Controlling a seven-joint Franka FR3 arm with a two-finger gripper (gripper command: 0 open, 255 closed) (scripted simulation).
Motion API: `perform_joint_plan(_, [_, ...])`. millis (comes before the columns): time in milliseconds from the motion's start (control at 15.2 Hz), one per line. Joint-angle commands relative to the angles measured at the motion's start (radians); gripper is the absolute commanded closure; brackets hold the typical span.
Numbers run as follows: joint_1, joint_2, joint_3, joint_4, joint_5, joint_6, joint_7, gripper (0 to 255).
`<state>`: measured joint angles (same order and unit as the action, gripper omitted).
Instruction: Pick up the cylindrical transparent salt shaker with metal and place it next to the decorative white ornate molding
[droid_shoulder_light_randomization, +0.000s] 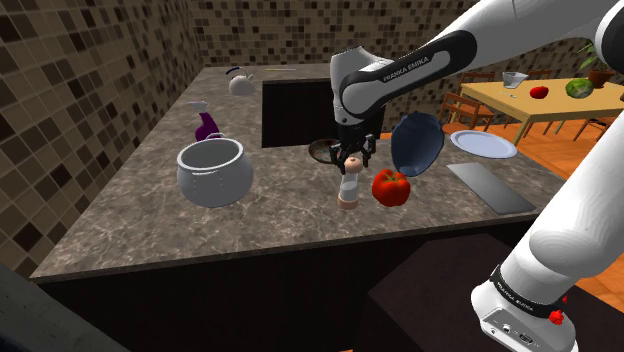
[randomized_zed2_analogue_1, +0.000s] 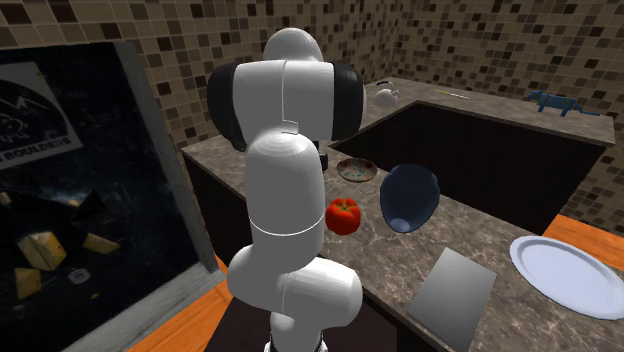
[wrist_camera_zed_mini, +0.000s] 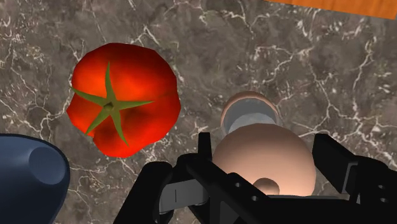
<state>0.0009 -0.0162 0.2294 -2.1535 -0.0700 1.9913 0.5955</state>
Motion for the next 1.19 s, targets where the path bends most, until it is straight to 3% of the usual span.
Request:
perform_joint_plan(0, [0.0,0.001,0.0,0.0,0.0,0.0,0.0,255])
perform_joint_plan(330, [0.0,0.0,0.0,-0.001,0.0,0.0,0.0,255])
perform_joint_plan(1122, [-0.001,-0.054,-0.002,0.104,0.016,-0.157,-0.019,255])
